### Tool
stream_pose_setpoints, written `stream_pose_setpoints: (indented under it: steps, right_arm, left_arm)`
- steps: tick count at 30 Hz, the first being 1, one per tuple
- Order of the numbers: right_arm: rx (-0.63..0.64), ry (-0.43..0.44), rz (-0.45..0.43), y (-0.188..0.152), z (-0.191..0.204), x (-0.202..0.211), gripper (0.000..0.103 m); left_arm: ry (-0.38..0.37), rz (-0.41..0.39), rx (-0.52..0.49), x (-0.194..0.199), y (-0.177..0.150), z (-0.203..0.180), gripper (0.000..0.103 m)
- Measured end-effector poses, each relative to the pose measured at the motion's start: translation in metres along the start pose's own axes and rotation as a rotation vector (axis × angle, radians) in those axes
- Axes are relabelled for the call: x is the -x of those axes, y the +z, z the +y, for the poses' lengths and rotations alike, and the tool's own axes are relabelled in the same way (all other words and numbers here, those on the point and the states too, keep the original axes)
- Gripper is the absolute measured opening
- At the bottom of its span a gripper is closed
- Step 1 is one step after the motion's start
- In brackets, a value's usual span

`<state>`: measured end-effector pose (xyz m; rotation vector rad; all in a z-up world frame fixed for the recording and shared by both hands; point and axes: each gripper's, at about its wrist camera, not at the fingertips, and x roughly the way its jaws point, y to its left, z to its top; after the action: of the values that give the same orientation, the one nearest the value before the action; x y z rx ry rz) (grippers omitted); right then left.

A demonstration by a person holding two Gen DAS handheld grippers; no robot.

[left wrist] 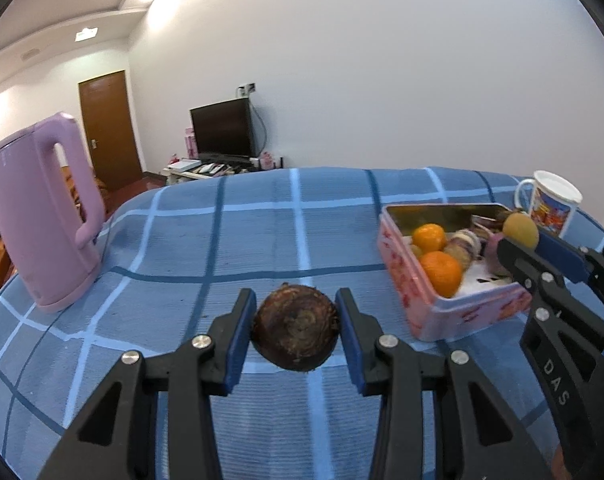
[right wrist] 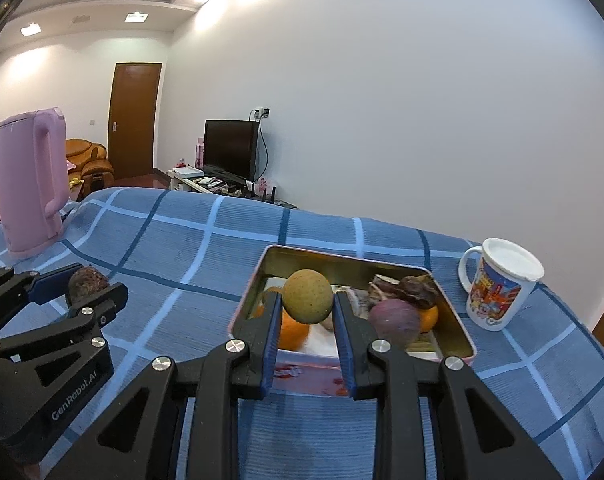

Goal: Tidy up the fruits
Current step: 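Carry the yellow fruit with the right gripper while the left carries the brown fruit to the tin, then lower and open the right gripper in the tin while the left releases the brown fruit there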

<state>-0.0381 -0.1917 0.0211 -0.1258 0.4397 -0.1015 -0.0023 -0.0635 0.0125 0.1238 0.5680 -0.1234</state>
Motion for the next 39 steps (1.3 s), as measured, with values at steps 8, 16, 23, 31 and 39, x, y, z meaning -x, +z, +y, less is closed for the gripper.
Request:
stream_pose_setpoints:
  steps: [8,16,23,31,39]
  right_arm:
    - [0.000,0.014,-0.012,-0.005,-0.033,0.003,0.028]
    - [-0.032,-0.005,-0.005,-0.008,-0.067,-0.003,0.028]
    - [-0.090,-0.013,0.017,-0.009,-0.096,-0.011,0.028]
    - [-0.161,-0.011,0.039,-0.012,-0.123,-0.023,0.028]
    - [-0.306,0.116,0.053,-0.014,-0.149,-0.032,0.028]
  left_arm:
    - [-0.101,0.029,0.045,-0.006,0.001,-0.013,0.043]
    - [-0.162,0.025,0.070,-0.010,0.006,-0.022,0.043]
    - [-0.276,-0.033,0.076,-0.006,0.012,-0.035,0.043]
    - [-0.293,-0.023,0.036,-0.019,0.023,-0.064,0.043]
    - [-0.287,-0.019,-0.006,-0.035,0.036,-0.101,0.043]
